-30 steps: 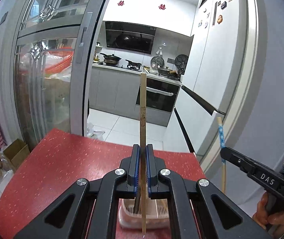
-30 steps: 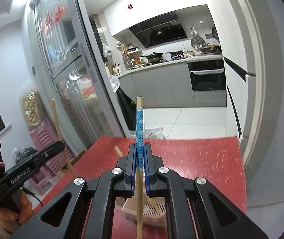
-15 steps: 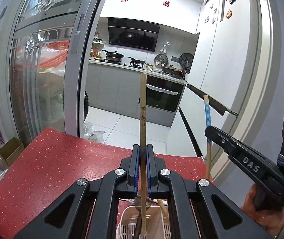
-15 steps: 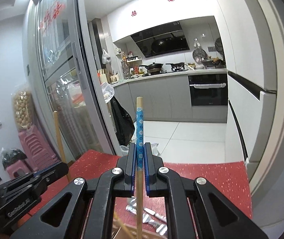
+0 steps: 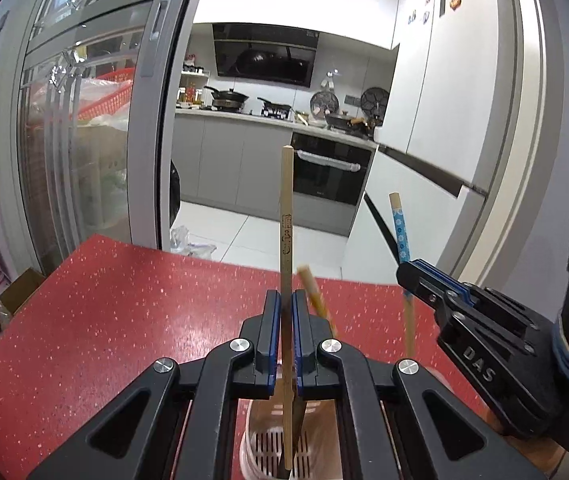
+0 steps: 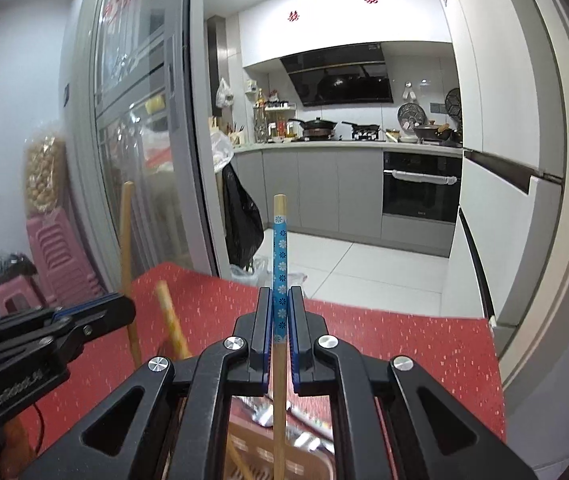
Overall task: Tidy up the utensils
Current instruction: 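Lift both chopsticks and lower them into the beige utensil holder, then open the right tool releasing the blue chopstick while the left tool releases its chopstick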
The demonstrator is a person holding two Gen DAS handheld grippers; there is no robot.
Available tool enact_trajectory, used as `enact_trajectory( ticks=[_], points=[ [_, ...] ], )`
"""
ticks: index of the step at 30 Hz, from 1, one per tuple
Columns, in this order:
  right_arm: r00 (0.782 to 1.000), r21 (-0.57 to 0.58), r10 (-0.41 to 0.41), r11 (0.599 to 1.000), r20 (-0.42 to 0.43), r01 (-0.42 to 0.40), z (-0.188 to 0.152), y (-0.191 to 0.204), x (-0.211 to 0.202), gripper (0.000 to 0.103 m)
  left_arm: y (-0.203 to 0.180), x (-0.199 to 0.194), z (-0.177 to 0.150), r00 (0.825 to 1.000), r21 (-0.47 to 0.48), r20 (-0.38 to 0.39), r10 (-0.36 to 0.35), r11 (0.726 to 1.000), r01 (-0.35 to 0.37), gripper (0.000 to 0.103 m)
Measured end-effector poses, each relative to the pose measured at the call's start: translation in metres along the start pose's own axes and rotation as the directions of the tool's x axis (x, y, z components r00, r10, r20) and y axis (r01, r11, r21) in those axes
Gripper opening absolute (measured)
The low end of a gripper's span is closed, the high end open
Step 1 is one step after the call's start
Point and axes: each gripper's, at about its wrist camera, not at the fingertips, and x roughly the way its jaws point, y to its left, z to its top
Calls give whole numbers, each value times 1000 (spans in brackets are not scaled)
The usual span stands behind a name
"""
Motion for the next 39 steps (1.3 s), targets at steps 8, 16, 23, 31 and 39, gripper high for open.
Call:
enact_trajectory(
  ticks=[8,16,23,31,39],
  points=[
    [998,18,15,1000,-54,-14,-15,-3,-7,8,3,5,-13,998,9,-61,28,1000,-27,31],
    [992,66,46,997,-114,-39,-13,-6,-6,10,7,7,-22,990,13,-135,47,999,-46,31],
    [987,66,63,996,-146,-54,-16,-1,-13,39,6,-6,-22,989,27,-135,63,998,-60,31],
    [986,124,73,991,-150,-54,-18,-4,-46,52,11,-30,-28,985,17,-154,80,997,-79,31],
    [974,177,82,983,-211,-44,-44,2,-93,67,32,-75,-56,977,-21,-195,86,996,-91,32]
  ],
)
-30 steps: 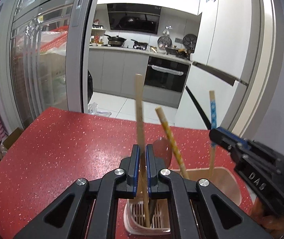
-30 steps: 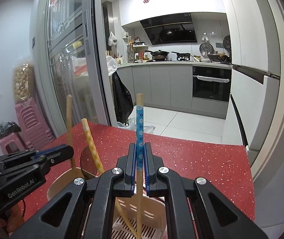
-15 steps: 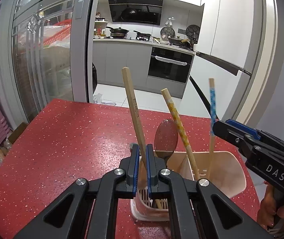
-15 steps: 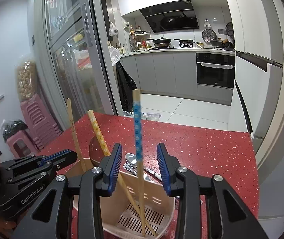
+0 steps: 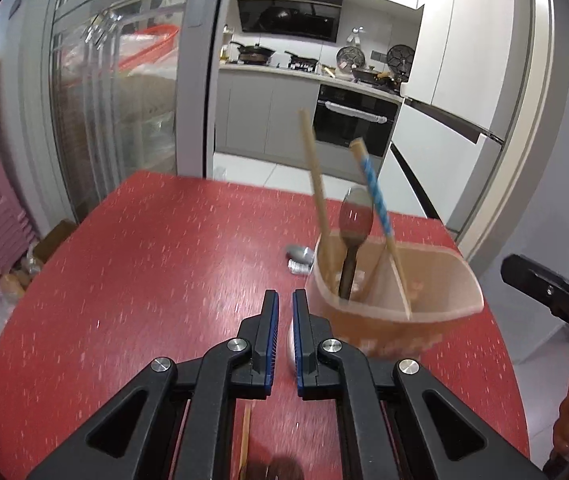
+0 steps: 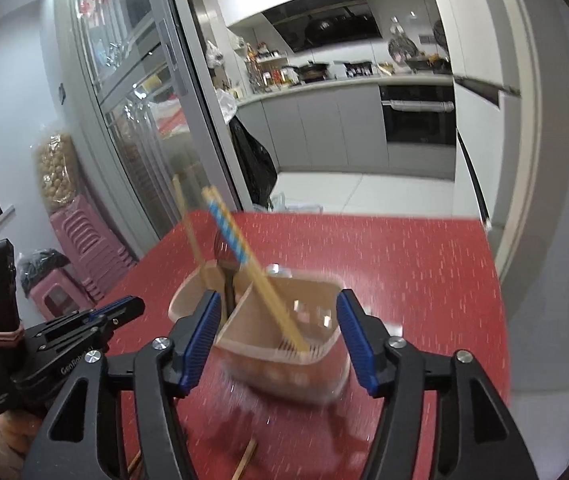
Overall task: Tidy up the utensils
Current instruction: 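Open the right tool releasing the blue chopstick while the left tool releases its chopstick, then move both open tools back toward the remaining spoons and chopsticks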
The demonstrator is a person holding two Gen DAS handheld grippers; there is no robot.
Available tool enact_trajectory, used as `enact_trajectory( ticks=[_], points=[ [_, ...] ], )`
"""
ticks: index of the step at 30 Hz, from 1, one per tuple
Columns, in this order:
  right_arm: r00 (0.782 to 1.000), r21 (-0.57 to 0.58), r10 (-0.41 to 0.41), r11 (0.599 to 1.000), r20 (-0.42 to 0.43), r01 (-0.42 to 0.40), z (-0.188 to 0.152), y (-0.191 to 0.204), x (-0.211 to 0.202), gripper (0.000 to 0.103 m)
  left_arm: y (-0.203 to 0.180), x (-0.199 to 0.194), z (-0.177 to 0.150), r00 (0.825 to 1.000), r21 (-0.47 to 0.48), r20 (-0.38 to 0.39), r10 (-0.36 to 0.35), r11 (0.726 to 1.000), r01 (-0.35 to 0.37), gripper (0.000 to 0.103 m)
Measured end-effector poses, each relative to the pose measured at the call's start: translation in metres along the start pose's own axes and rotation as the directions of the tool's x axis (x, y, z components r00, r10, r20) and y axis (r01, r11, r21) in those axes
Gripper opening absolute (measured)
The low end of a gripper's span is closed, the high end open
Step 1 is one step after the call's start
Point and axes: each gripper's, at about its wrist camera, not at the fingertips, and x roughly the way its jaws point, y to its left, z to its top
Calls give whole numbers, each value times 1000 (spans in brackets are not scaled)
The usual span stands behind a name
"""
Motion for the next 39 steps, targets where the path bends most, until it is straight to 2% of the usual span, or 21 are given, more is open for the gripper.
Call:
enact_trajectory(
  ticks=[1,2,3,4,5,6,10,15,19,22,27,32,39],
  points=[
    [1000,13,-2,1000,-17,3,-7,0,-3,74,4,-3,-5,1000,-7,-8,-4,1000,4,35],
    [999,30,-4,1000,-40,5,-15,1,-6,77,8,-7,-12,1000,-14,-18,-5,1000,5,48],
    [998,46,-1,999,-62,4,-22,2,-7,80,13,-10,-18,1000,-21,-28,0,1000,0,103],
    [997,62,3,998,-81,2,-29,1,-9,81,17,-14,-25,999,-33,-41,25,999,-26,103],
    [995,71,3,997,-96,3,-35,1,-10,81,22,-19,-34,999,-47,-7,50,998,-50,103],
    [993,78,-3,997,-122,12,-44,2,-12,82,24,-19,-41,998,-46,-7,56,997,-56,103],
    [979,88,-33,995,-202,52,-73,0,-13,85,37,-11,-82,994,-32,-67,88,995,-90,103],
    [950,125,-55,987,-309,98,-110,-9,-13,85,54,5,-127,980,-15,-145,137,990,-140,103],
    [929,156,-60,980,-366,125,-130,-12,-11,85,65,19,-157,970,-15,-215,115,993,-121,103],
    [916,157,-69,977,-395,142,-143,-12,-12,85,67,28,-176,963,13,-240,124,992,-125,103],
    [898,125,-94,979,-430,162,-155,-9,-9,85,71,44,-201,949,61,-282,142,990,-129,103],
    [883,94,-112,980,-455,173,-164,0,-5,85,64,52,-220,943,85,-300,144,989,-124,103],
    [870,62,-122,983,-478,172,-174,12,1,85,55,70,-226,932,97,-324,162,986,-138,103]
  ],
)
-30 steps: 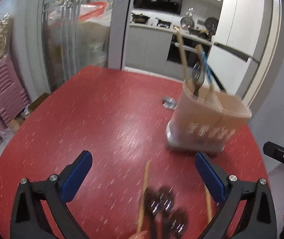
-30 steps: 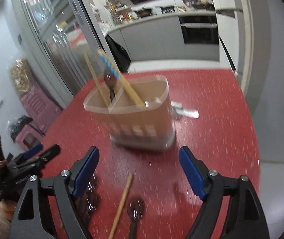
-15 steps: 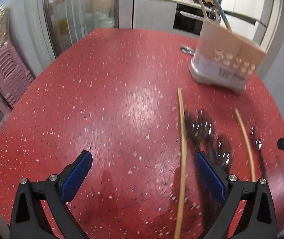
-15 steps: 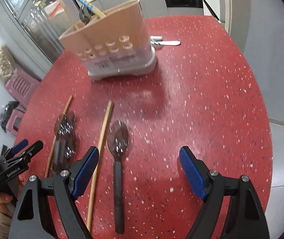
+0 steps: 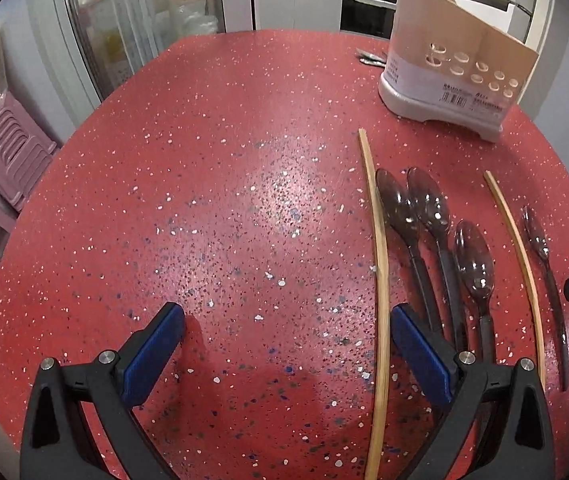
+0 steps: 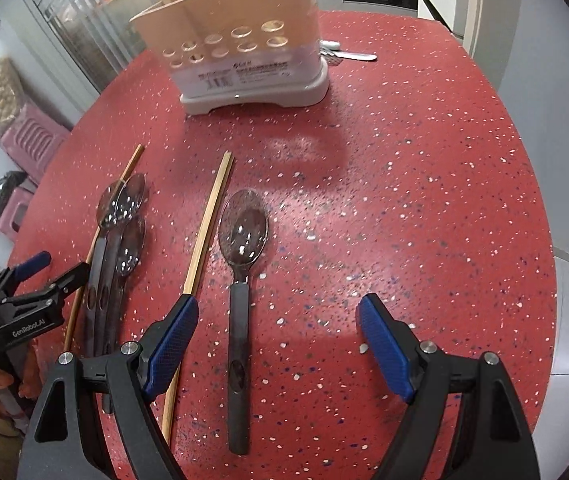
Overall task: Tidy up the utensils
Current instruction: 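Move both open tools back toward the remaining spoons and chopsticks, then grasp a dark grey-handled spoon with the right tool while the left tool grasps a plain wooden chopstick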
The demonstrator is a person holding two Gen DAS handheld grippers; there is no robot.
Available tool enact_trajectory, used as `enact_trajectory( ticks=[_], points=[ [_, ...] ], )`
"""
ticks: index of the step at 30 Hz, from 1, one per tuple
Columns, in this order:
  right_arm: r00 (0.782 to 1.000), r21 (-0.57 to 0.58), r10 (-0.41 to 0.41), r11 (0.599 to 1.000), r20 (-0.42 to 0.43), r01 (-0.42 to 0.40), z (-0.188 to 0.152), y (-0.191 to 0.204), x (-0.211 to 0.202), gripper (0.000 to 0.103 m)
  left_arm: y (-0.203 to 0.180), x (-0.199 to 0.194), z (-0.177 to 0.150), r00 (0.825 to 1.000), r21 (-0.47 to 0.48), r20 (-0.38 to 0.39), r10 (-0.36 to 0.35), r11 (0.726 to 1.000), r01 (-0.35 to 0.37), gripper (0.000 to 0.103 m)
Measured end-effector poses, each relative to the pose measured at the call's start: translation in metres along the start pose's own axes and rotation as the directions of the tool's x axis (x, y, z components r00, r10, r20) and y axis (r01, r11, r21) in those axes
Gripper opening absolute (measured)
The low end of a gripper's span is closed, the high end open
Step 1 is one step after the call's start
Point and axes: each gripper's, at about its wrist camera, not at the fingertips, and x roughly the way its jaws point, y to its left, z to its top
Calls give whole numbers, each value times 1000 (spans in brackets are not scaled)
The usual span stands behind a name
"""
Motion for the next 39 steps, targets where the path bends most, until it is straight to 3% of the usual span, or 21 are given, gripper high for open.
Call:
enact_trajectory(
  ticks=[7,14,18,23,25,29,31,33,36,39],
  points=[
    [999,-37,-32,999,-14,31,-1,9,6,85,-1,10,11,1000,12,-9,2,1000,-2,103],
    [995,-116,-101,988,-21,97,7,22,15,80,-16,19,27,1000,89,8,21,996,-21,103],
    [988,-161,-153,976,-15,148,16,32,21,66,-23,24,37,1000,117,2,9,993,-9,103],
    [990,-181,-141,974,-31,133,22,36,21,51,-33,19,59,999,134,-21,-46,990,48,103],
    [990,-197,-134,972,-37,125,23,39,20,44,-39,17,63,997,147,-30,-73,986,76,91],
    [990,-201,-133,972,-42,122,21,40,19,43,-57,14,71,992,202,-65,-108,972,120,72],
    [990,-199,-137,972,-42,126,21,39,17,34,-61,12,76,989,229,-87,-121,964,138,61],
    [989,-193,-139,973,-40,129,23,34,17,25,-63,7,81,987,249,-100,-123,958,144,56],
    [990,-185,-138,974,-38,128,25,26,17,12,-61,0,84,985,268,-102,-139,950,161,32],
    [993,-169,-110,980,-37,102,26,20,15,12,-67,-5,81,990,279,-80,-120,950,138,31]
  ],
)
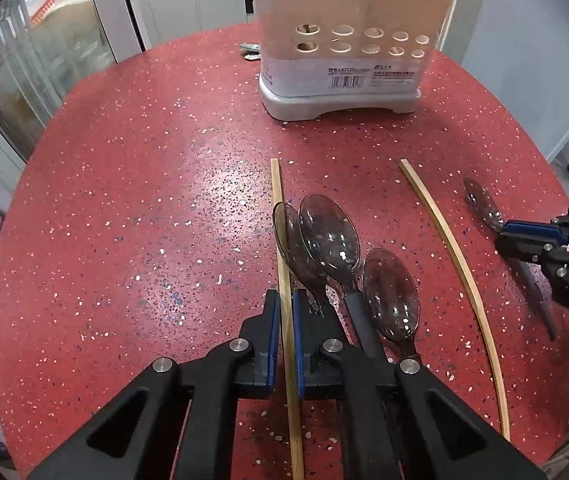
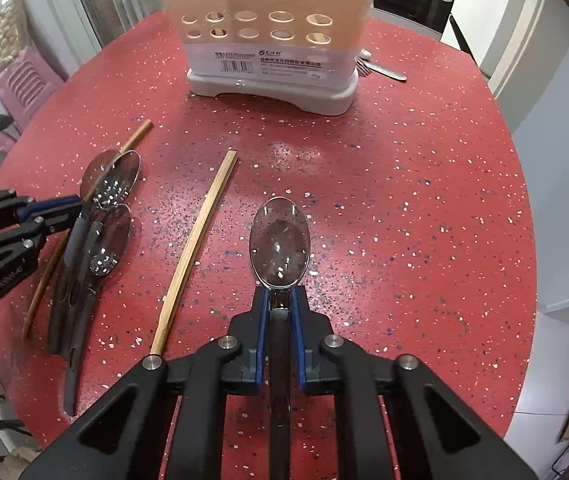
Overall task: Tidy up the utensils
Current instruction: 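Grasp a dark grey-handled spoon with the right tool while the left tool grasps a plain wooden chopstick, then carry the spoon and chopstick up and lower both into the beige holder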
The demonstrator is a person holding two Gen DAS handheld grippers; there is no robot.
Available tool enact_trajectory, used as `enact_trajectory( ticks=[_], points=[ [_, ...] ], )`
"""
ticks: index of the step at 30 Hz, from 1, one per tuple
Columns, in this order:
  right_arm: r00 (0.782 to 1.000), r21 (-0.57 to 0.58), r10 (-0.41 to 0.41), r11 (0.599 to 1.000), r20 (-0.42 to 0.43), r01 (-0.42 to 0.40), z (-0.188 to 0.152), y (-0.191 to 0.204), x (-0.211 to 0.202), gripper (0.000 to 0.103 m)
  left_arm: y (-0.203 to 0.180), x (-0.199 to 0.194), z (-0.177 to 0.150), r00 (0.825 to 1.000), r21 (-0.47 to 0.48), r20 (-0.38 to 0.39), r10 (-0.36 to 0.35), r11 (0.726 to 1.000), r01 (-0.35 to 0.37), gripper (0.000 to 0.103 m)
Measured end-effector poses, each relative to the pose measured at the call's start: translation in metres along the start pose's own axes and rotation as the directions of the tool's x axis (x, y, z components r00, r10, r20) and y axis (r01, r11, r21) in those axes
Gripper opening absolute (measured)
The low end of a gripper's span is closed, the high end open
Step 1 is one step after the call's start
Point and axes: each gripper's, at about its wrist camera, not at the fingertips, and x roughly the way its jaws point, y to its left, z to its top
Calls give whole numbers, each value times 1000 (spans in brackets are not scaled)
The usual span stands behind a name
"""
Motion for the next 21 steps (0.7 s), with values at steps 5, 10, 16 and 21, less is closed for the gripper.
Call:
enact_trajectory(
  ticks=[5,10,16,21],
  points=[
    [997,30,73,997,33,-74,-6,-11,-4,13,1,-18,-17,998,-47,60,-6,999,9,31],
    [986,56,137,988,96,-143,-11,-22,-18,12,13,-43,-32,990,-134,140,-9,991,28,31],
    [961,67,203,974,187,-218,-11,-28,-41,13,29,-81,-30,966,-209,258,-10,976,66,31],
    [936,56,239,964,258,-262,-4,-31,-61,13,34,-111,-22,939,-244,343,-28,963,118,31]
  ],
)
